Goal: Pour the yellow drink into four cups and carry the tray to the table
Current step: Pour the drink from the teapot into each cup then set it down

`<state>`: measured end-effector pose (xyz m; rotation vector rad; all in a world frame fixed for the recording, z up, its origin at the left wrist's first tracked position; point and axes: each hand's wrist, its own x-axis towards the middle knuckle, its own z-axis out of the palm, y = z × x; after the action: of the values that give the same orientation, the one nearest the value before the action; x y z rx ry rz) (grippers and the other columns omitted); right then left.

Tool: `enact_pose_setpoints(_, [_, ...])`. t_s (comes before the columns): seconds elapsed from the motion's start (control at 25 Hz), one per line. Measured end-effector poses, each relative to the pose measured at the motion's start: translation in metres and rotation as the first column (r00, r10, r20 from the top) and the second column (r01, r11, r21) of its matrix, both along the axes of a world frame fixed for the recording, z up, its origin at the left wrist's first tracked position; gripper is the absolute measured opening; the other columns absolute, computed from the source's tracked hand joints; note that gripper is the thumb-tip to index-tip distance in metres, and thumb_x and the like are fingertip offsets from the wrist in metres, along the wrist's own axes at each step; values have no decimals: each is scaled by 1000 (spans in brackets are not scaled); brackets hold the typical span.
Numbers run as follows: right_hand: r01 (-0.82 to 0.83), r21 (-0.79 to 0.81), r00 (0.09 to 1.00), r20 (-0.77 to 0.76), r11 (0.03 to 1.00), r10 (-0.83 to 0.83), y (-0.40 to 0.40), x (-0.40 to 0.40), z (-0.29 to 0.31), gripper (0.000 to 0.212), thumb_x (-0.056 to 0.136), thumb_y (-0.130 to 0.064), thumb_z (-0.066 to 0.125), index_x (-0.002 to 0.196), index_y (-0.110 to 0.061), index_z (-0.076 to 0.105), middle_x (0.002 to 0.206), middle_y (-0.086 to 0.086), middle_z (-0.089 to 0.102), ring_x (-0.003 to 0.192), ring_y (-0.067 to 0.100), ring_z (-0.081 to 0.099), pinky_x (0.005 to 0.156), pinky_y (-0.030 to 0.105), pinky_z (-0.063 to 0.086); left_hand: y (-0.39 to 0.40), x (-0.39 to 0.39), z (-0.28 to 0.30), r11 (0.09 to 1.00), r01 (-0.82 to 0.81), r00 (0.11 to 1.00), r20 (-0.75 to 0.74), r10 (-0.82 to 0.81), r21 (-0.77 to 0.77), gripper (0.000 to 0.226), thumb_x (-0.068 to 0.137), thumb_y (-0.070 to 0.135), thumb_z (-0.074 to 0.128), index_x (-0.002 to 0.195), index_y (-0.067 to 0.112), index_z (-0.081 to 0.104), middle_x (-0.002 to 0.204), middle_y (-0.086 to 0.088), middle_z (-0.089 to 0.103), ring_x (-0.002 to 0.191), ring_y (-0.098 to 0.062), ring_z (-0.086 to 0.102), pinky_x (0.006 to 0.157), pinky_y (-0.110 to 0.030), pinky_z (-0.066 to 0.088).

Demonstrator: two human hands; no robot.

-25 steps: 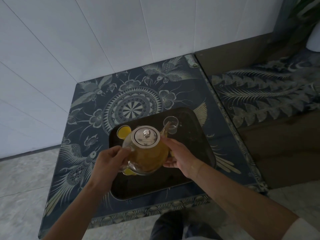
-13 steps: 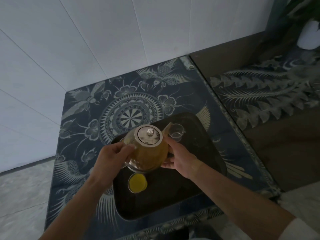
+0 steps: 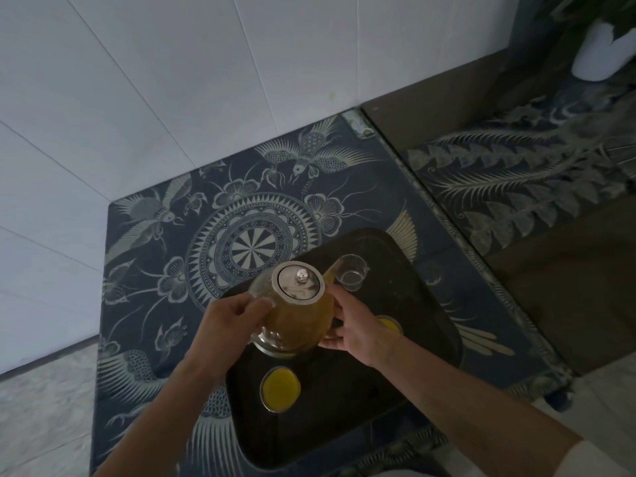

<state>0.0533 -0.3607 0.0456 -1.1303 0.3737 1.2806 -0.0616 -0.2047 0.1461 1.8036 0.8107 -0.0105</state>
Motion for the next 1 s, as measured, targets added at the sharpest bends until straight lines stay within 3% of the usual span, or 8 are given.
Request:
enact_pose_setpoints(0.28, [30,2,998,-58,1000,-30,1,7,-11,65,87,-58,65,142,-25,50,133,10,62,116,34,60,82,45,53,4,14,-6,997,59,996,-62,-56,51,36,89,38,62,60,17,62,57,1,53,57,-15,48,69,-40,46])
enact_pose_setpoints(0.72, [12,14,994,-104,1000,-10,4,16,-28,59,89,-60,60,136,-26,56,132,10,63,118,34,60,88,46,54,0,37,-4,997,48,989,-144,-39,62,34,92,28,61,63,10,65,57,0,61,61,-18,57,73,-43,50])
enact_pose_setpoints(1.0, [-8,18,992,-130,1000,10,8,14,-34,63,86,-61,62,138,-27,53,133,10,62,118,34,59,92,48,53,3,39,-5,997,36,984,-176,-23,72,36,90,29,63,57,16,63,53,3,57,57,-16,53,69,-40,46])
